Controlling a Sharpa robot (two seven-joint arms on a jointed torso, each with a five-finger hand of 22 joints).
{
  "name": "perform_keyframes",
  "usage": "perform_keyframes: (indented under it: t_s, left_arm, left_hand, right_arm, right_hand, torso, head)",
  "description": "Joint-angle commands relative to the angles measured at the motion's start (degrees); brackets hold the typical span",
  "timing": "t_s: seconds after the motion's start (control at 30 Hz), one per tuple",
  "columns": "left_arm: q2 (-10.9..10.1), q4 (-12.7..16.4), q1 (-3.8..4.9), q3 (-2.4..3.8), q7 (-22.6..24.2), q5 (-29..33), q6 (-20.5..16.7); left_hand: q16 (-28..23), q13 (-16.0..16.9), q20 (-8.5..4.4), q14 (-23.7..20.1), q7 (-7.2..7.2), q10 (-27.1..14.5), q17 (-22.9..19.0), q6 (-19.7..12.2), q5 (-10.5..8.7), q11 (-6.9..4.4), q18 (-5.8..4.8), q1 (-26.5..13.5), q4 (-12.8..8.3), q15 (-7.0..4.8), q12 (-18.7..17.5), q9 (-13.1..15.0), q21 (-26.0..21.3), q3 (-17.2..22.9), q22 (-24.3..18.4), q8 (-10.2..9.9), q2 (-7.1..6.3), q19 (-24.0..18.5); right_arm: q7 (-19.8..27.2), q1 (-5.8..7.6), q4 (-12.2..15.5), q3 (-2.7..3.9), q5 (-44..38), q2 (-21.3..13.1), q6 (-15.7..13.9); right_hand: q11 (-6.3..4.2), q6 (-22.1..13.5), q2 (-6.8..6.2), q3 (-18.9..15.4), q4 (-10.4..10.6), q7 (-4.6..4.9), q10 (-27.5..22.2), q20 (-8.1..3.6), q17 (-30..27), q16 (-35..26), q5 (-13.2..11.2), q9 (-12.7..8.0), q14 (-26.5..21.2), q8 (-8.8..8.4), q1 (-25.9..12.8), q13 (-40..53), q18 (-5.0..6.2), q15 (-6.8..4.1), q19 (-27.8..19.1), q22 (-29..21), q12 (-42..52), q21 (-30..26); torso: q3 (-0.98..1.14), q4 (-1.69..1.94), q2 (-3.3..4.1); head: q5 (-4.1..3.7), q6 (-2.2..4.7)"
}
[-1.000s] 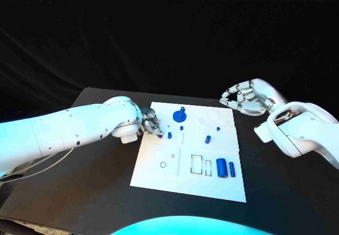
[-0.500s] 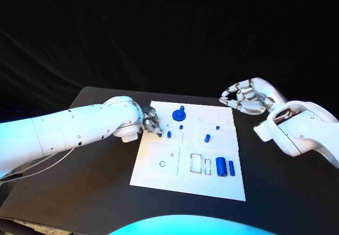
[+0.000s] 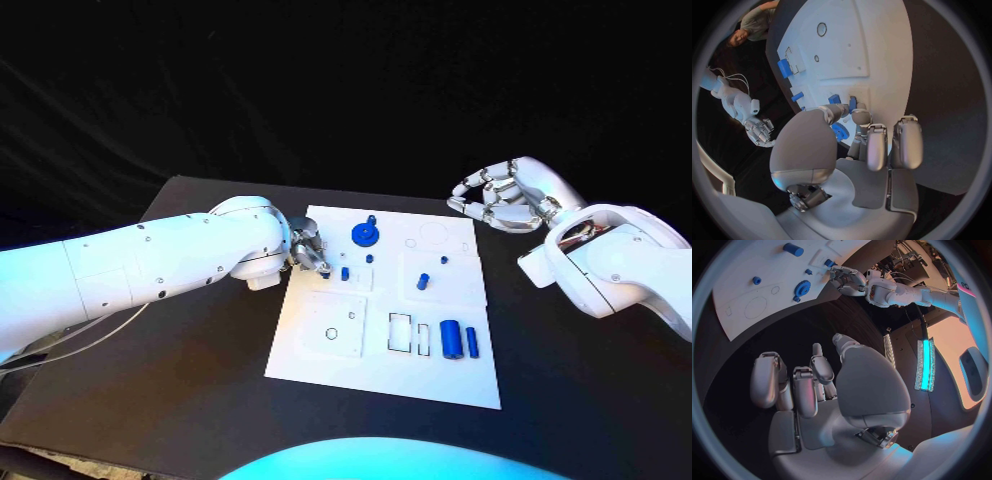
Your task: Assemble the parts on the task board
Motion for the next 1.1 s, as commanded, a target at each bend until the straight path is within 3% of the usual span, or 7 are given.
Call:
perform_keyframes:
  t_s: [0.03, 0.23, 0.43, 1.1]
  left_arm:
    - [0.0, 0.2, -0.21, -0.11, -1.0, -0.5, 1.8]
    - [0.1, 0.2, -0.21, -0.12, -1.3, -0.5, 2.4]
    - [0.2, 0.0, -0.21, -0.12, -1.6, -0.5, 2.5]
    - [0.4, -0.3, -0.2, -0.12, -2.0, -0.5, 3.2]
  left_hand:
    - [0.4, 0.1, -0.05, 4.4, -0.73, 0.5, 9.1, 0.3, -0.38, -0.06, -0.84, -0.5, -6.0, -0.45, 0.4, 0.2, 0.2, 6.0, 3.0, 0.3, -0.16, 0.4]
    - [0.4, 0.2, -0.1, 4.5, -1.09, 0.7, 9.3, 0.5, -0.48, -0.31, -0.89, -2.2, -5.2, -0.66, 0.5, 0.2, 0.3, 5.4, 3.2, 0.7, -0.95, 0.6]
    - [0.6, 0.5, -0.2, 4.5, -1.31, 1.0, 9.5, 1.4, -0.6, -0.49, -0.97, -5.7, -2.3, -0.83, 1.0, -0.4, 0.4, 2.0, 3.5, 0.7, -1.26, 0.9]
    - [0.9, 1.3, -0.32, 4.7, -1.38, 1.3, 10.1, 2.2, -0.51, -0.56, -1.09, -7.4, 0.5, -0.9, 1.6, -1.2, 0.6, -3.2, 4.0, 0.6, -1.64, 1.3]
  right_arm:
    - [0.4, -0.04, 0.0, 0.0, -0.7, 0.0, 0.7]
    - [0.4, -0.04, 0.0, 0.0, -0.7, 0.0, 0.7]
    - [0.4, -0.05, 0.0, 0.0, -0.7, 0.0, 0.6]
    - [0.5, -0.05, 0.1, 0.0, -0.7, -0.2, 0.5]
  right_hand:
    - [-0.05, -0.3, -0.01, 0.3, 0.0, 0.05, -0.3, -0.13, 7.7, -0.3, 0.3, 0.1, 4.2, 0.24, -0.5, 0.0, 0.57, -0.22, -0.3, 6.3, -0.1, -0.3]
    - [-0.05, -0.3, -0.01, 0.3, 0.0, 0.05, -0.3, -0.13, 7.7, -0.3, 0.3, 0.1, 4.2, 0.24, -0.5, 0.0, 0.57, -0.22, -0.3, 6.3, -0.1, -0.3]
    - [-0.05, -0.3, -0.01, 0.3, 0.0, 0.05, -0.3, -0.13, 7.7, -0.3, 0.3, 0.1, 4.2, 0.24, -0.5, 0.0, 0.57, -0.22, -0.3, 6.3, -0.1, -0.3]
    - [-0.07, -0.4, -0.06, 0.3, 0.0, 0.03, -0.3, -0.15, 7.7, -0.3, 0.3, 0.2, 4.2, 0.44, -0.7, 0.0, 0.6, -0.24, -0.3, 6.2, -0.1, -0.5]
  torso:
    - [0.02, 0.03, 0.0]
    - [0.03, -0.02, 0.0]
    - [0.08, -0.06, 0.0]
    - [0.03, -0.06, -0.05]
  head:
    - [-0.02, 0.0]
    - [0.0, -0.03]
    - [-0.06, 0.02]
    - [-0.14, 0.07]
